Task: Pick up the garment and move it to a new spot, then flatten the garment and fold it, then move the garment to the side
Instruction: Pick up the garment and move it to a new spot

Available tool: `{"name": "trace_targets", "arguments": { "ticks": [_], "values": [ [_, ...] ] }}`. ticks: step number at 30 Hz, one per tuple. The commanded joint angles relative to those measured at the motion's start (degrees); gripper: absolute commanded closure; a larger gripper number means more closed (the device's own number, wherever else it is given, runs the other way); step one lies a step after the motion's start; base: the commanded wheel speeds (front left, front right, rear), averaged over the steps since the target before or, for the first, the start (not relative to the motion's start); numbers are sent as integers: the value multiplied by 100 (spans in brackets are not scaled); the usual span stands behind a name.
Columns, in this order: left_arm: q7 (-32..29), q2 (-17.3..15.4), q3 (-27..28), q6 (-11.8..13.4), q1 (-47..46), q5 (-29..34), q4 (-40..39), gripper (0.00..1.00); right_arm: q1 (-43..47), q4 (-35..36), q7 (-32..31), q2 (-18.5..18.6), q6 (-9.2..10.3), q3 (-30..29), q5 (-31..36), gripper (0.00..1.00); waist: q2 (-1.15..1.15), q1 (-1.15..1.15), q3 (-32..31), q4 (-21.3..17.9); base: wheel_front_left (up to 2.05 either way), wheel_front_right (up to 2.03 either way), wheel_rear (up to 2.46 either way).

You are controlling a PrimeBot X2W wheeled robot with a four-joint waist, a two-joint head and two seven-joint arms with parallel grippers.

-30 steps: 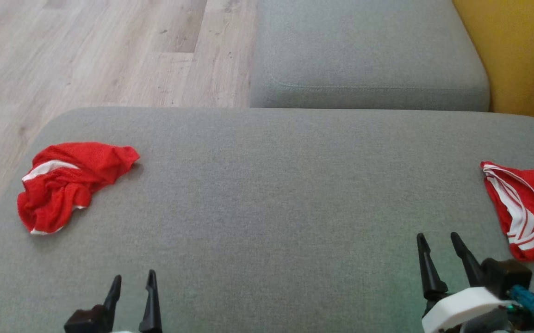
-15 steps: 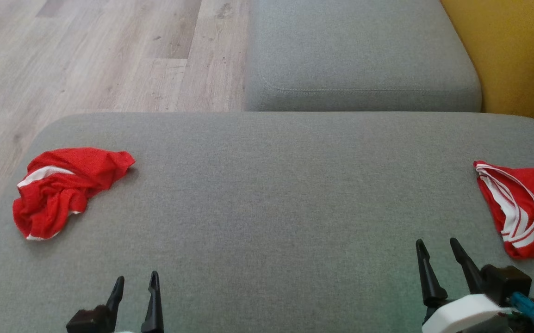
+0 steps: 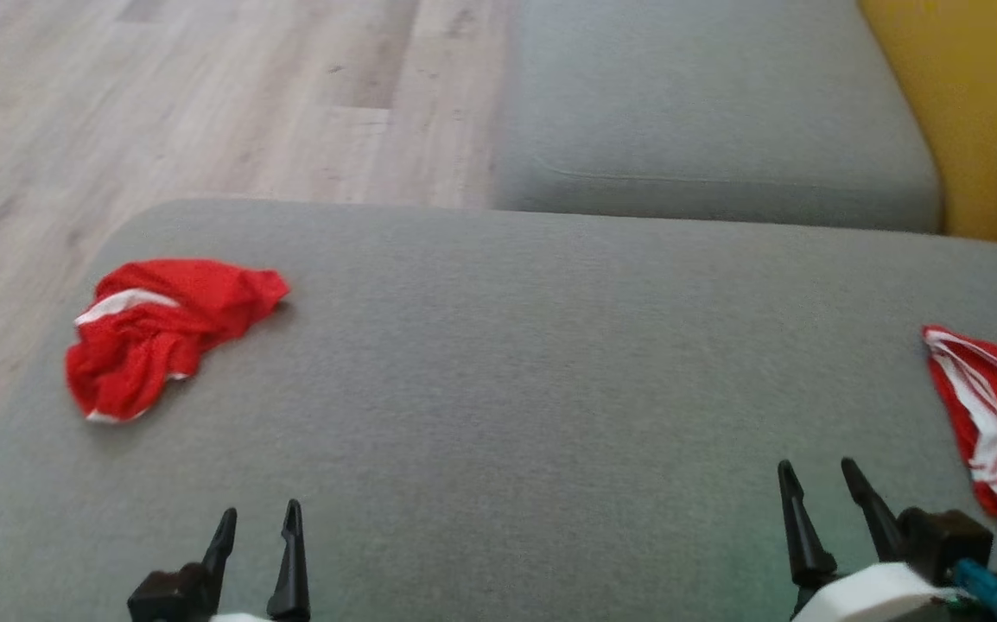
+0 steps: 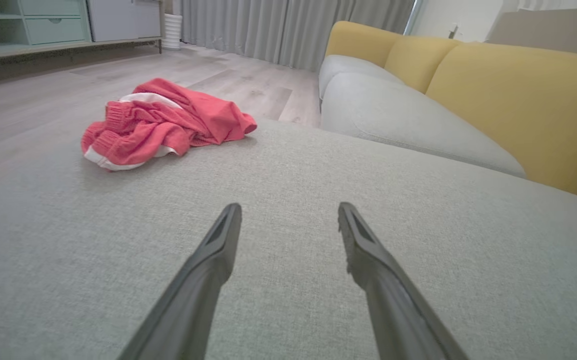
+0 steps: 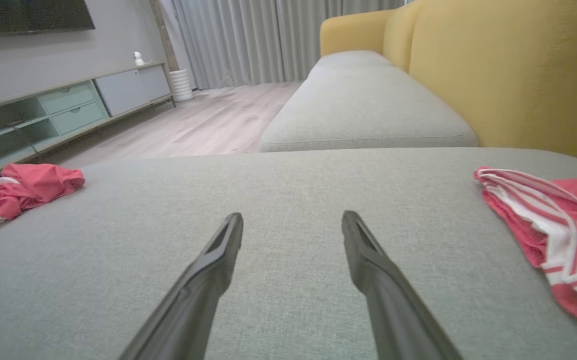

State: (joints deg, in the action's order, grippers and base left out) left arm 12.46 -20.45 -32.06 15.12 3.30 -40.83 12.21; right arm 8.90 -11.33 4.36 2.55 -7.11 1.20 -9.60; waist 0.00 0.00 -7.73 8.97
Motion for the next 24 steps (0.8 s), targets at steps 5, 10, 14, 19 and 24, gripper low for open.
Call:
{"name": "trace_targets", "arguments": {
  "ticks": [5,10,14,19,24],
  "values": [
    [-48,-233,191,40,-445,93,-291,0,-209,161,173,33,-37,179,-152,0,0,0,-45,930,0,0,0],
    [-27,-385,371,153,-414,72,-476,0,-436,76,255,33,-37,402,-220,0,0,0,127,1534,0,0,0],
    [96,-423,644,321,-243,22,-679,0,-800,-18,249,32,-37,704,-191,0,0,0,342,1721,0,0,0],
    [200,-396,966,439,21,-4,-880,0,-1164,-185,258,32,-37,997,-167,0,0,0,506,1847,0,0,0],
    [236,-333,1192,468,218,35,-1039,0,-1373,-332,283,32,-37,1159,-159,0,0,0,586,1907,0,0,0]
  ]
}}
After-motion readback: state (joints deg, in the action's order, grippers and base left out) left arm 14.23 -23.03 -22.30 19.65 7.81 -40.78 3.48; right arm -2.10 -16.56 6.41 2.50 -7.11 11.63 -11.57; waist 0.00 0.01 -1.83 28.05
